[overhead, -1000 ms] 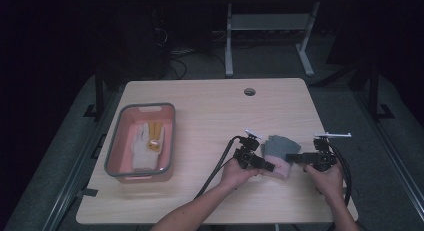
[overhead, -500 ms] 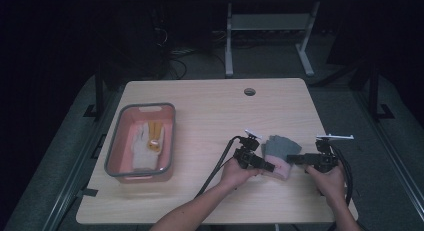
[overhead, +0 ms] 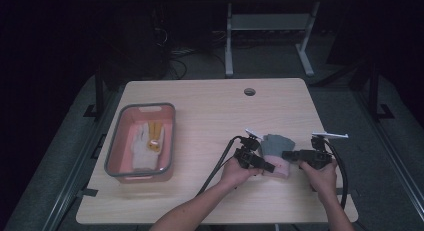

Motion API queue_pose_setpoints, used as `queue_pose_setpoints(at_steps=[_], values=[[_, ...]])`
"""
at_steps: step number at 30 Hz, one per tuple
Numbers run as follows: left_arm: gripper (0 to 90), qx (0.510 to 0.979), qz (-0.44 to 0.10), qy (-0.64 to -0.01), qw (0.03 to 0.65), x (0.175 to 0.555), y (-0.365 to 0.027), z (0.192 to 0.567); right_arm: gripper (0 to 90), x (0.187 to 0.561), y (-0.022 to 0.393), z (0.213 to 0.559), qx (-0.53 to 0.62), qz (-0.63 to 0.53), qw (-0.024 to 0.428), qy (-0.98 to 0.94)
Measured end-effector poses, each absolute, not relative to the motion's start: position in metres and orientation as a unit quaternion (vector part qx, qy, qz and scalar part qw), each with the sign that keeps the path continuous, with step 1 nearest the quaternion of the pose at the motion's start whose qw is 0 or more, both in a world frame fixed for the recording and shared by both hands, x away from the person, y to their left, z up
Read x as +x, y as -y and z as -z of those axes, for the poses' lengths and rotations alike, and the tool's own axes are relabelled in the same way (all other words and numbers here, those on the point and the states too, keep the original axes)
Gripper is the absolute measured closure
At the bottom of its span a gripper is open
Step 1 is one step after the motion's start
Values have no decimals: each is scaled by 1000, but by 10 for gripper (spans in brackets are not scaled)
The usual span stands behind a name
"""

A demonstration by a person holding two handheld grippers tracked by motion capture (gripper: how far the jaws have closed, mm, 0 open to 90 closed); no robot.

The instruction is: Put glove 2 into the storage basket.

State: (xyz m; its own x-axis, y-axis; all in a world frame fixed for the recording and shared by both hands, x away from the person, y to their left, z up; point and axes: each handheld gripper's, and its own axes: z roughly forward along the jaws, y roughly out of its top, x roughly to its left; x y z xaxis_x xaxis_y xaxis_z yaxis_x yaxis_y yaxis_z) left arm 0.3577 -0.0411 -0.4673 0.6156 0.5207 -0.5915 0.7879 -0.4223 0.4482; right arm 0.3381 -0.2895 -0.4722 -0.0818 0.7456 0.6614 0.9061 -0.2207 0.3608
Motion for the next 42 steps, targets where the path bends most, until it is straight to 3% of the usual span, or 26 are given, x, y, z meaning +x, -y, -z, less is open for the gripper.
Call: queue_pose_setpoints(at_steps=[11, 42], values=[[623, 808, 210, -408, 370, 363, 37, 471, 777, 342, 284, 476, -671, 403, 103, 614], [642, 801, 189, -399, 405, 358, -3, 438, 787, 341, 257, 433, -633, 430, 97, 636]])
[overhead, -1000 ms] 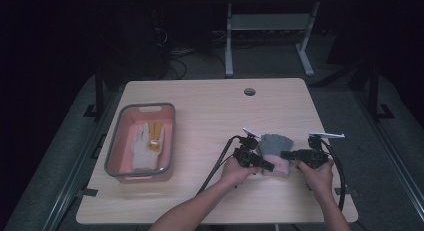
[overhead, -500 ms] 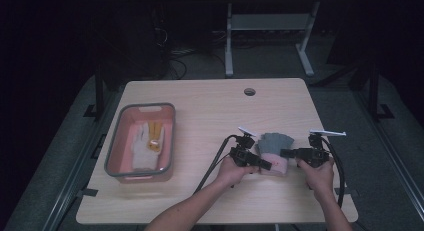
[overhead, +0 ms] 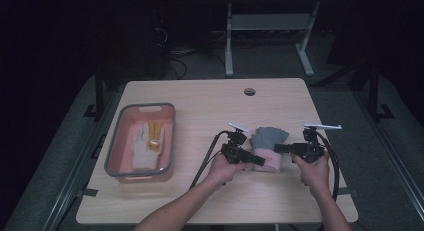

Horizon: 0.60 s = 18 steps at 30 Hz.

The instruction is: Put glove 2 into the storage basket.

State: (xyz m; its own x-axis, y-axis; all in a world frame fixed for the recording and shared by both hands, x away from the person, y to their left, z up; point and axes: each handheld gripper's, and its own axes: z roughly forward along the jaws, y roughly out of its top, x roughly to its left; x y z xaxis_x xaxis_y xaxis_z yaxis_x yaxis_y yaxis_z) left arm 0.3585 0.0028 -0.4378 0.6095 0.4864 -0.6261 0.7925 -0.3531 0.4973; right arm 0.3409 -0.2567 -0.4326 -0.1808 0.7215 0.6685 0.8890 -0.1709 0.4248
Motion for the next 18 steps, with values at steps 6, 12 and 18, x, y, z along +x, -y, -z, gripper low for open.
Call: queue_pose_setpoints(at_steps=[6, 12, 18], values=[[642, 796, 184, -403, 413, 358, -19, 429, 787, 345, 243, 424, -620, 437, 97, 645], [641, 794, 173, -406, 418, 359, -37, 419, 786, 351, 226, 414, -608, 440, 101, 653], [641, 793, 165, -409, 420, 358, -53, 412, 786, 357, 211, 407, -594, 444, 106, 663]])
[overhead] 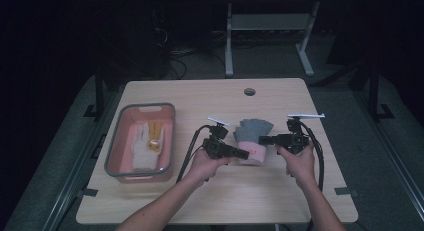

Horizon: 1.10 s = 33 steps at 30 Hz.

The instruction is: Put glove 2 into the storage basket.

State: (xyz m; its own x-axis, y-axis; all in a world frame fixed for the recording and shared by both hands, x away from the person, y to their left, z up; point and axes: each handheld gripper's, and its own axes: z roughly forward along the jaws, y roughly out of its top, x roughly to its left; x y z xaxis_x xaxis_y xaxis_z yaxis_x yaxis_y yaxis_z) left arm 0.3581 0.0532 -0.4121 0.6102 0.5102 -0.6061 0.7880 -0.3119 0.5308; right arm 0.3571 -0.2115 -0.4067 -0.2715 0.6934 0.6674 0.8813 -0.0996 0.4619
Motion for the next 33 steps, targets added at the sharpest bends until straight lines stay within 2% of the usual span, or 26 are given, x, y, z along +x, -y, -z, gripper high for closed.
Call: queue_pose_setpoints(at_steps=[33], values=[[640, 785, 141, -421, 431, 359, -114, 386, 784, 376, 153, 378, -547, 455, 117, 693]])
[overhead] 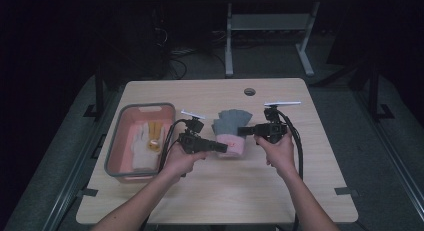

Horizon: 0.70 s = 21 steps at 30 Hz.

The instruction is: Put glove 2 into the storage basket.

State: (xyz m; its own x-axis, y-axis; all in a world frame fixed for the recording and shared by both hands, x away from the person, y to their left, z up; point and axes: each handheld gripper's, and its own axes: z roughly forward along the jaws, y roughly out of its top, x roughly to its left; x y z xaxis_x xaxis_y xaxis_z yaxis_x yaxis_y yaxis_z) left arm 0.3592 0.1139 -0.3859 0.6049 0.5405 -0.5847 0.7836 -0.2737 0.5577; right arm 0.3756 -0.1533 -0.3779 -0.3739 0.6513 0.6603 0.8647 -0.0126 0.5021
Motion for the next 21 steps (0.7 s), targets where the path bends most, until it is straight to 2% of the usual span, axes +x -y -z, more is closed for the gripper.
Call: queue_pose_setpoints(at_steps=[21], values=[[641, 776, 130, -433, 441, 357, -152, 378, 785, 385, 118, 369, -525, 465, 132, 701]])
